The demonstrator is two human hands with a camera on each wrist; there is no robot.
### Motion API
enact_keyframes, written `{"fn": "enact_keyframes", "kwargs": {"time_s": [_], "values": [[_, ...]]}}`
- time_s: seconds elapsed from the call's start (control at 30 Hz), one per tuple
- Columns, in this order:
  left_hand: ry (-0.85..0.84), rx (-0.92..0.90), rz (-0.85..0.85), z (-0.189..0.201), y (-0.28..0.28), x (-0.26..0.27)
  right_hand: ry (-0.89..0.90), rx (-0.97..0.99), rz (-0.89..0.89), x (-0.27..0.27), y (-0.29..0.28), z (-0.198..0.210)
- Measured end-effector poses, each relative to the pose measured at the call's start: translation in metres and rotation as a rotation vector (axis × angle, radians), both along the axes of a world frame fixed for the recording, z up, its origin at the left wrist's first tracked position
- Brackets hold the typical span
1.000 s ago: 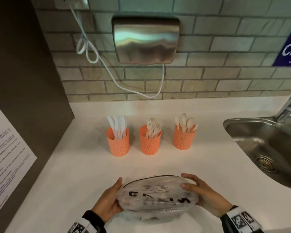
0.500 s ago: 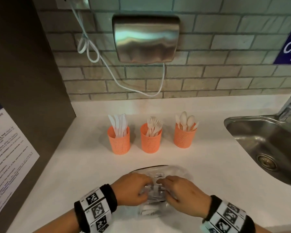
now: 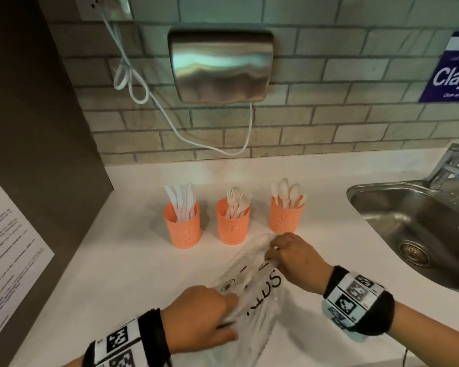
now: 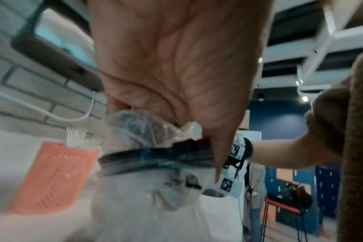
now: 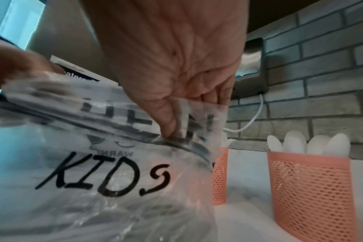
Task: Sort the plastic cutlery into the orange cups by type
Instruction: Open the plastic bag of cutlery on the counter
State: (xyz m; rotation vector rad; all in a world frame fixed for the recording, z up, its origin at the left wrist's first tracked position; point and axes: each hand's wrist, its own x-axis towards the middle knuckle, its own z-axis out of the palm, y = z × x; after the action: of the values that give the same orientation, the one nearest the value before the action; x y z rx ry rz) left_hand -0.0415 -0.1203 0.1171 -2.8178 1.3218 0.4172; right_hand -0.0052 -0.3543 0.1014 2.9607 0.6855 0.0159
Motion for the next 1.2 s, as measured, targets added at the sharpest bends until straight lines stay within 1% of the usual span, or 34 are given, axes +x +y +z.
{"fn": "enact_keyframes", "kwargs": {"time_s": [0.07,0.1,0.17,0.23,0.3,0.33,0.37,0.43,0.57,0.63,0.67,0.73,0.83,0.87,0.93,1.03,1.07,1.1,1.17,1.2], "values": [[0.157,-0.066,-0.015,0.007,-0.007,-0.006,0.001,-0.037,0.019,-0.009,0.007,-0.001],[0.227,-0.111,-0.006,0.008,-0.009,-0.006,0.026,-0.016,0.047,-0.016,0.011,-0.001],[0.285,-0.251,0.027,0.009,-0.013,-0.001,0.139,0.056,0.096,-0.033,0.02,0.007],[0.251,-0.434,0.118,0.009,-0.012,0.014,0.26,0.107,0.151,-0.05,0.024,0.008],[0.12,-0.572,0.175,0.009,-0.014,0.036,0.261,0.162,0.226,-0.063,0.035,0.009],[0.056,-0.596,0.177,0.009,-0.018,0.048,0.259,0.165,0.246,-0.067,0.043,0.009],[0.008,-0.591,0.168,0.009,-0.024,0.06,0.262,0.166,0.257,-0.07,0.051,0.008],[-0.017,-0.495,0.121,0.006,-0.042,0.077,0.281,0.176,0.25,-0.071,0.07,0.007],[0.121,-0.185,0.064,-0.009,-0.074,0.09,0.352,0.205,0.233,-0.074,0.086,-0.002],[0.203,-0.115,0.097,-0.019,-0.077,0.093,0.4,0.144,0.205,-0.08,0.079,-0.001],[0.22,-0.127,0.128,-0.024,-0.074,0.094,0.413,0.137,0.211,-0.084,0.072,0.001],[0.223,-0.214,0.239,-0.03,-0.061,0.098,0.417,0.135,0.208,-0.09,0.051,0.011],[0.17,-0.298,0.395,-0.028,-0.027,0.095,0.344,0.083,0.078,-0.089,0.005,0.026],[0.167,-0.308,0.434,-0.026,-0.016,0.09,0.27,0.05,0.035,-0.083,-0.011,0.031],[0.178,-0.338,0.497,-0.018,-0.001,0.075,0.059,0.012,-0.023,-0.065,-0.034,0.036],[0.151,-0.355,0.546,-0.006,0.006,0.045,-0.158,-0.068,-0.075,-0.039,-0.037,0.03],[0.154,-0.352,0.557,-0.005,0.007,0.037,-0.177,-0.062,-0.065,-0.033,-0.032,0.026],[0.165,-0.34,0.572,-0.006,0.009,0.031,-0.147,-0.041,-0.056,-0.031,-0.027,0.023],[0.223,-0.288,0.606,-0.008,0.015,0.023,-0.029,0.002,-0.028,-0.032,-0.017,0.016],[0.251,-0.249,0.612,-0.009,0.019,0.02,0.025,-0.02,-0.025,-0.032,-0.013,0.012]]}}
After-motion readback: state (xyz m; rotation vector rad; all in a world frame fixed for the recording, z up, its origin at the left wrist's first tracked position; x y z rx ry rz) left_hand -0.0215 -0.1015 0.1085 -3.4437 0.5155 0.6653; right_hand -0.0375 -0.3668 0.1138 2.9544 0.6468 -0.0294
